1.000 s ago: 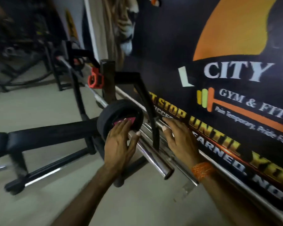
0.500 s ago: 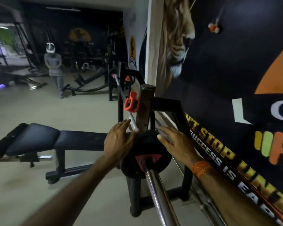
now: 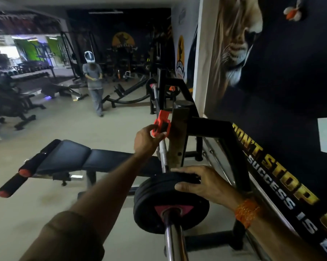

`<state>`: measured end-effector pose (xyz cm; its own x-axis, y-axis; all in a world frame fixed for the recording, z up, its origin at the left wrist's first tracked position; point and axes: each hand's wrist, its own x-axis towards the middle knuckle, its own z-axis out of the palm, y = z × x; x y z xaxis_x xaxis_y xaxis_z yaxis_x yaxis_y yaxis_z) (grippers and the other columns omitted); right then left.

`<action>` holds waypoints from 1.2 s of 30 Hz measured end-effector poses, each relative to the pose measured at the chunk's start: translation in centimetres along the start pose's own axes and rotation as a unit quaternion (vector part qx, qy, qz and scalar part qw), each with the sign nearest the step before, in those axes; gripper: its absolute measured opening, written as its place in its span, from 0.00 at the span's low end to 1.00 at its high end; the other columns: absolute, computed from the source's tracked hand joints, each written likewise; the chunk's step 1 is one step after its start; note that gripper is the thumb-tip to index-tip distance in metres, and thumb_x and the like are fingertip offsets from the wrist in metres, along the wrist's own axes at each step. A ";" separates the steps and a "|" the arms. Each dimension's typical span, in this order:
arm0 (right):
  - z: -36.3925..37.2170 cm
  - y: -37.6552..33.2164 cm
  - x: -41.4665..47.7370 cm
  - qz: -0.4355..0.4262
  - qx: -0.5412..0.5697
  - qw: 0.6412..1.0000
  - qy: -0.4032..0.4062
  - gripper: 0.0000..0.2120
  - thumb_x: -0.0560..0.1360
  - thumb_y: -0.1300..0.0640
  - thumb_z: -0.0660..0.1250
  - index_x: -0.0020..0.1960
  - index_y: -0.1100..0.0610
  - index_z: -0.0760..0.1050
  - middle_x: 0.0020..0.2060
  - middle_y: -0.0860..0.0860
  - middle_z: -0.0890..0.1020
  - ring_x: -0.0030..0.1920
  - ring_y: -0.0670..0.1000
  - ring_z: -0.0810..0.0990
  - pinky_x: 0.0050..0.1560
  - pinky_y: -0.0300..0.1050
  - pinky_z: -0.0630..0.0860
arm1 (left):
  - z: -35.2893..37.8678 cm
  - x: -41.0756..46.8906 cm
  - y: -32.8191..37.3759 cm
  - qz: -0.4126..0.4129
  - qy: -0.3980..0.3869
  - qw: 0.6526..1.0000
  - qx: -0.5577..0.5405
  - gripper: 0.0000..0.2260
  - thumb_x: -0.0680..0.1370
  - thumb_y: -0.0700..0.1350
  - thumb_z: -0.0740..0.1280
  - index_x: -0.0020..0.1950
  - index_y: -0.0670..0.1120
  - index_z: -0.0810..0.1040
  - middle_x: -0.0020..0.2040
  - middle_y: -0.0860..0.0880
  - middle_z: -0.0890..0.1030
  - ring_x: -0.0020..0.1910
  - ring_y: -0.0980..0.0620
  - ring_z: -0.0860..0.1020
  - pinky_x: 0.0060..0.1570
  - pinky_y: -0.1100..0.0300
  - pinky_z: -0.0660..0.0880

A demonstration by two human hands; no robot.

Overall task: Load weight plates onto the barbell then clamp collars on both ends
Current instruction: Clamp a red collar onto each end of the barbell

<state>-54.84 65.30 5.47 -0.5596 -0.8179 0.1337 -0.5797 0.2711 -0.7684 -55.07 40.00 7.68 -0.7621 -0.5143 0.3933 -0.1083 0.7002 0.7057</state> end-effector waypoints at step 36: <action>2.1 -6.2 -4.8 -0.021 0.335 0.939 0.073 0.18 0.77 0.49 0.70 0.66 0.44 0.75 0.64 0.44 0.81 0.63 0.40 0.80 0.60 0.38 0.77 | -13.2 -17.0 3.2 -0.091 -0.139 0.885 -0.435 0.08 0.82 0.33 0.60 0.58 0.34 0.77 0.51 0.40 0.83 0.51 0.47 0.84 0.51 0.59 0.82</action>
<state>-47.28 66.51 8.27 -0.6482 -0.7288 0.2206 -0.1291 -0.1804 -0.9751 -34.03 44.50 11.05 -0.9229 -0.3539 0.1515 0.1952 -0.0911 0.9765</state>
